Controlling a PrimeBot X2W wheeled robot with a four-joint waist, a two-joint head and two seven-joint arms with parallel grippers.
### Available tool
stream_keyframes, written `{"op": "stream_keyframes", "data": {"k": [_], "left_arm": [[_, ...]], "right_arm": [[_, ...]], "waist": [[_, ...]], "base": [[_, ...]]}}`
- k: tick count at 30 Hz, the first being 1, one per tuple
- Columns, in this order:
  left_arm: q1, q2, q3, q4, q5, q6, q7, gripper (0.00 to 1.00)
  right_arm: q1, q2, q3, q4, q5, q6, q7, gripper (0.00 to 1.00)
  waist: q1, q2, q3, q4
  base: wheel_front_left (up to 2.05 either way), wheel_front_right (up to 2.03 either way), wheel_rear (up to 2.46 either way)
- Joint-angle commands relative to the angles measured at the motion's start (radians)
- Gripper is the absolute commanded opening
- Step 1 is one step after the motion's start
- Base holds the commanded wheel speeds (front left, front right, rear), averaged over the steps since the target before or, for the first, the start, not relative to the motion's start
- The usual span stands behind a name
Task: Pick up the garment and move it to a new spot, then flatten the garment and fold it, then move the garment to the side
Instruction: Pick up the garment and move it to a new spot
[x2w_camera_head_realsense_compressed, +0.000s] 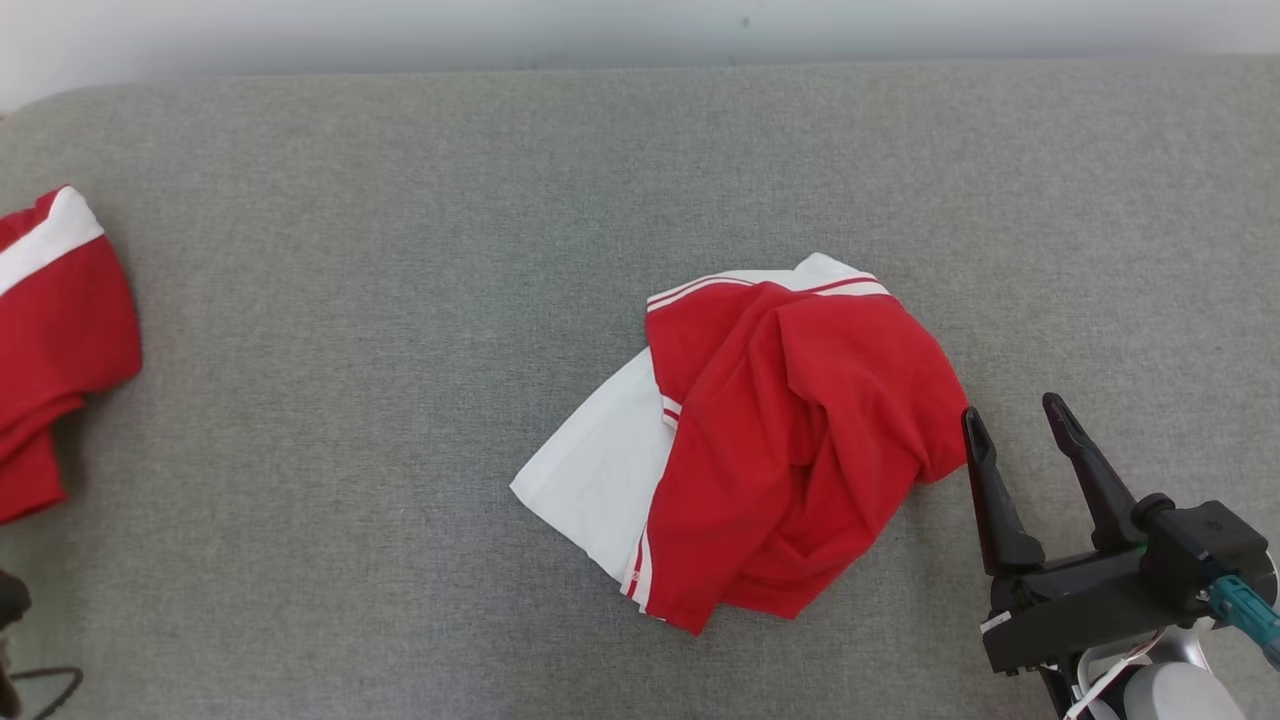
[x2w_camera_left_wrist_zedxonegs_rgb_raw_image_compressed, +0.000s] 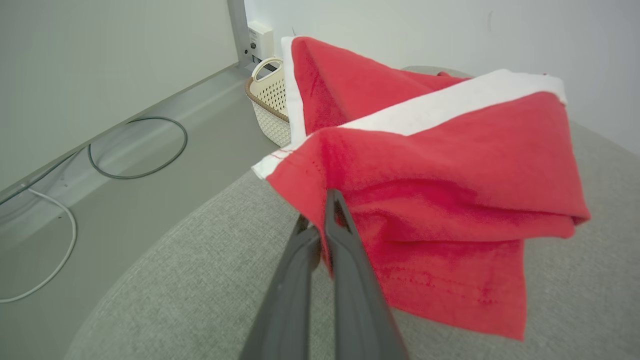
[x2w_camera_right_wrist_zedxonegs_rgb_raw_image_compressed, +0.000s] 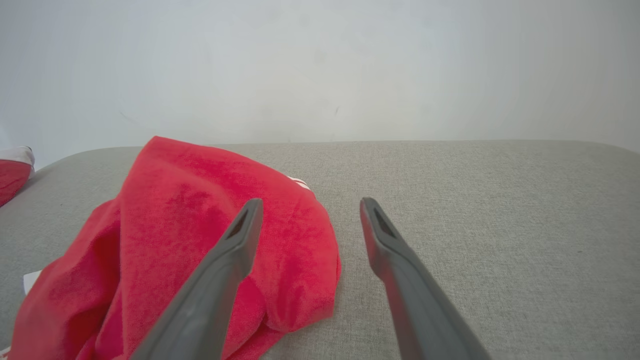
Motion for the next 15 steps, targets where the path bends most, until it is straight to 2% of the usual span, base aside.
{"op": "stream_keyframes", "data": {"k": [1, 6, 9, 15], "left_arm": [[0.030, -0.005, 0.011, 0.010, -0.018, -0.004, -0.015, 1.00], [0.085, -0.024, 0.048, -0.005, -0.018, -0.027, -0.043, 1.00], [0.132, -0.034, 0.075, -0.048, -0.003, -0.025, -0.047, 1.00], [0.293, -0.093, 0.154, -0.317, 0.117, 0.018, -0.048, 1.00]], "right_arm": [[-0.005, -0.003, 0.001, -0.004, 0.004, 0.001, 0.001, 1.00], [0.005, 0.008, -0.012, -0.004, 0.002, 0.001, -0.002, 1.00], [0.015, 0.017, -0.019, 0.001, -0.002, 0.001, -0.007, 1.00], [0.025, 0.036, -0.035, 0.009, -0.010, 0.001, -0.015, 1.00]], "waist": [[0.0000, -0.0001, -0.008, 0.007], [0.0000, -0.0001, -0.034, 0.021], [0.0000, -0.0001, -0.052, 0.025], [0.0000, -0.0001, -0.085, 0.026]], "base": [[0.00, 0.00, 0.00], [0.00, 0.00, 0.00], [0.00, 0.00, 0.00], [0.00, 0.00, 0.00]]}}
